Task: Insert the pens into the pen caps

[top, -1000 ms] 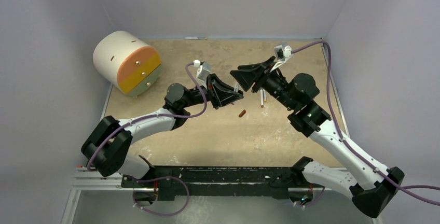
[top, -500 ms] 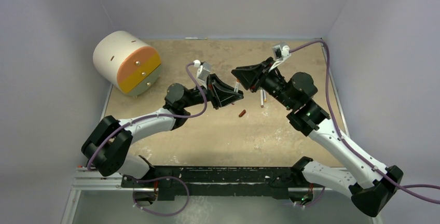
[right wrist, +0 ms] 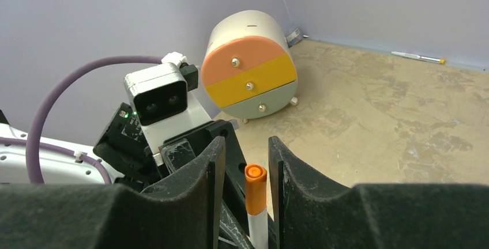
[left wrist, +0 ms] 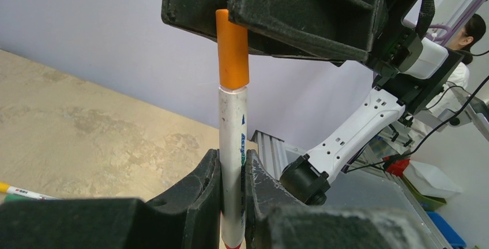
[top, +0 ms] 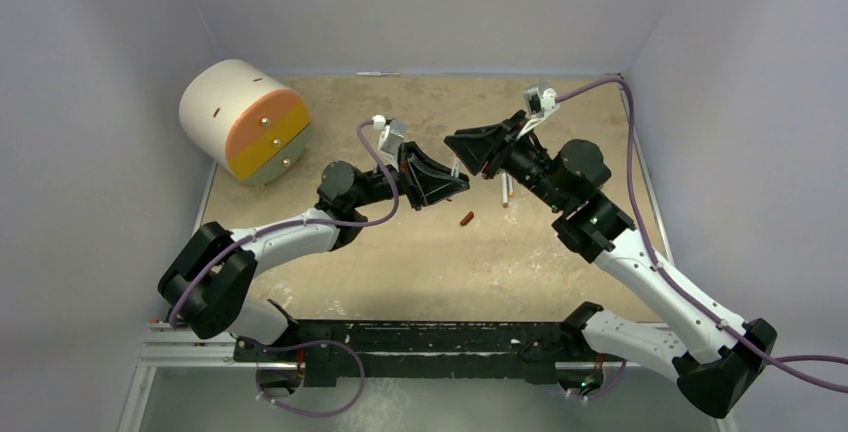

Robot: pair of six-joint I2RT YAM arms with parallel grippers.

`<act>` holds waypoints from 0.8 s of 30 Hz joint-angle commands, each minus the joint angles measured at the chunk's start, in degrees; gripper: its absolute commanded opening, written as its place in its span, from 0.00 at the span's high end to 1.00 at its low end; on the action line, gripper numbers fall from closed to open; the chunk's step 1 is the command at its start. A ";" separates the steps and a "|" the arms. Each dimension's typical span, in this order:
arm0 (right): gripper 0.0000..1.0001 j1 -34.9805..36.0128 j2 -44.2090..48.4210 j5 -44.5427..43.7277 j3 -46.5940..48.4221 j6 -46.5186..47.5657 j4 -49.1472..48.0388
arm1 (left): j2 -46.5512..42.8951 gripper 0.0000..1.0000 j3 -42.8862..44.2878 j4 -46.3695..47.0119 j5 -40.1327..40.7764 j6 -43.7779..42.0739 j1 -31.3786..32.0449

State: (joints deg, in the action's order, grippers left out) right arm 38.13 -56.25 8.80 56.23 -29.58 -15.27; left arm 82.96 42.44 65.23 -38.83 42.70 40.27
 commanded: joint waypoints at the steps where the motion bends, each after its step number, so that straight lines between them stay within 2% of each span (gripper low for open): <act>1: 0.66 -0.19 -0.33 0.14 0.18 1.36 -1.01 | 0.01 1.00 2.04 3.76 -0.06 0.85 0.19; 10: 0.82 -0.24 -0.41 0.42 -0.31 1.14 -1.13 | 0.25 1.00 2.10 3.96 0.49 1.11 0.16; 15: 0.99 -0.17 0.10 1.13 -0.33 0.98 -1.43 | 1.43 1.00 2.09 6.34 0.80 3.12 0.17; 24: 1.00 -0.16 0.81 3.68 -3.42 2.60 -2.00 | 3.64 1.00 4.20 10.00 1.17 7.66 0.12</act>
State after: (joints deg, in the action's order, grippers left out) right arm 37.76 -56.55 8.67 54.17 -28.64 -15.84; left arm 86.13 42.65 69.60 -39.03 47.42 40.49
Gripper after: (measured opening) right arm 0.155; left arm 0.127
